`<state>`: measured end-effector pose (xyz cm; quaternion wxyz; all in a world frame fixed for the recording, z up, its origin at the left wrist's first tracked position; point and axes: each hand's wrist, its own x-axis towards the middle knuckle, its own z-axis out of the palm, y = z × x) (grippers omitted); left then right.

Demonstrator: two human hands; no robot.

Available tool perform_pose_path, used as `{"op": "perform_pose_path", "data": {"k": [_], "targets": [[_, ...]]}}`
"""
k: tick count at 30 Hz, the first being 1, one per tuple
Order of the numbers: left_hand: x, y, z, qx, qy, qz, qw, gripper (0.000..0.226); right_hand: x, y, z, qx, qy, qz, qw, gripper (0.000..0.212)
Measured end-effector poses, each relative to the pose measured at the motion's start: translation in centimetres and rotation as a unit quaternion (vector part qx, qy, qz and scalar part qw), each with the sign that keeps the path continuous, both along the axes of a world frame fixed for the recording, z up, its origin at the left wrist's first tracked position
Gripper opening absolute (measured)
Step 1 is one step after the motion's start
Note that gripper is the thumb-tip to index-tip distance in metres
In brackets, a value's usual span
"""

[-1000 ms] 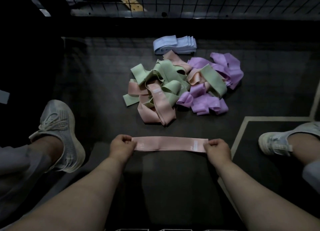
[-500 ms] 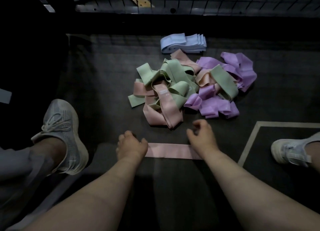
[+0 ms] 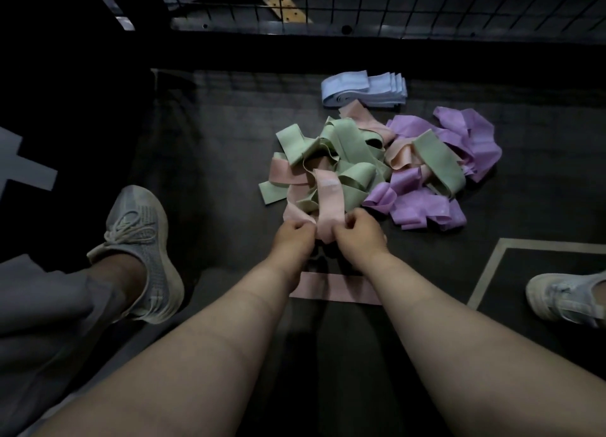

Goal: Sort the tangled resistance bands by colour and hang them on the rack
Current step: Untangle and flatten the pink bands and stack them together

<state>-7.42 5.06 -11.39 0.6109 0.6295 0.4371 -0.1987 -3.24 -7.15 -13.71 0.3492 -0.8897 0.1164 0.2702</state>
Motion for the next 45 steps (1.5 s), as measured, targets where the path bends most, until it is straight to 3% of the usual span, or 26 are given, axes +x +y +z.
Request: {"op": "perform_pose_path", "data": {"k": [3,5,8,13,15,18,23,26,29,31,33,37,39,45], "targets": [[0.0,0.2,1.4,-0.035,-0.003,0.038,0.999,0.017,0.4,-0.1,2.8,0.139,-0.037,-0.077,0.987,0.016],[0.1,0.1,2.9,-0.065,-0.003,0.056,0.996,0.022,0.9,-0.1,4.8,0.188,-0.057,-0.09,0.976,0.019],[0.2,-0.2,6.0,-0.11,-0.026,0.067,0.991,0.035,1.6,-0.3,8.8,0.245,-0.096,-0.105,0.959,0.007],[0.5,-0.1,12.8,-0.177,-0.088,0.078,0.977,0.061,0.7,-1.8,16.4,0.293,-0.088,0.014,0.952,0.004],[0.0,0.0,15.6,-0.181,-0.122,0.059,0.974,0.051,-0.2,-2.7,18.7,0.29,-0.067,0.064,0.952,0.009],[-0.8,-0.4,19.9,-0.131,-0.191,0.002,0.973,0.018,-1.9,-4.0,21.9,0.264,-0.055,0.123,0.955,0.029],[-3.2,-1.2,26.7,-0.05,-0.308,-0.069,0.947,0.01,-4.5,-6.2,28.2,0.282,-0.04,0.2,0.937,0.013],[-4.9,-1.5,29.7,-0.07,-0.374,-0.1,0.919,0.018,-6.1,-7.0,31.9,0.377,-0.035,0.109,0.919,0.014],[-6.6,-1.4,31.6,-0.079,-0.418,-0.158,0.891,0.027,-7.6,-7.0,34.4,0.452,0.015,0.016,0.892,0.059],[-7.7,-1.4,32.6,-0.09,-0.44,-0.173,0.877,0.028,-8.7,-6.9,35.6,0.475,0.02,-0.025,0.879,0.067],[-8.7,-1.6,33.3,-0.099,-0.455,-0.182,0.866,0.022,-9.7,-6.8,36.5,0.52,0.025,-0.066,0.851,0.062],[-10.5,-1.7,33.5,-0.071,-0.444,-0.191,0.872,0.017,-10.9,-6.6,37.8,0.603,-0.048,-0.159,0.78,0.024],[-11.0,-1.8,33.3,-0.057,-0.434,-0.191,0.878,0.017,-11.3,-6.6,38.3,0.594,-0.084,-0.164,0.783,0.01],[-12.8,-2.5,34.0,-0.073,-0.47,-0.198,0.857,0.038,-13.4,-6.9,40.3,0.51,-0.191,-0.087,0.834,0.009]]}}
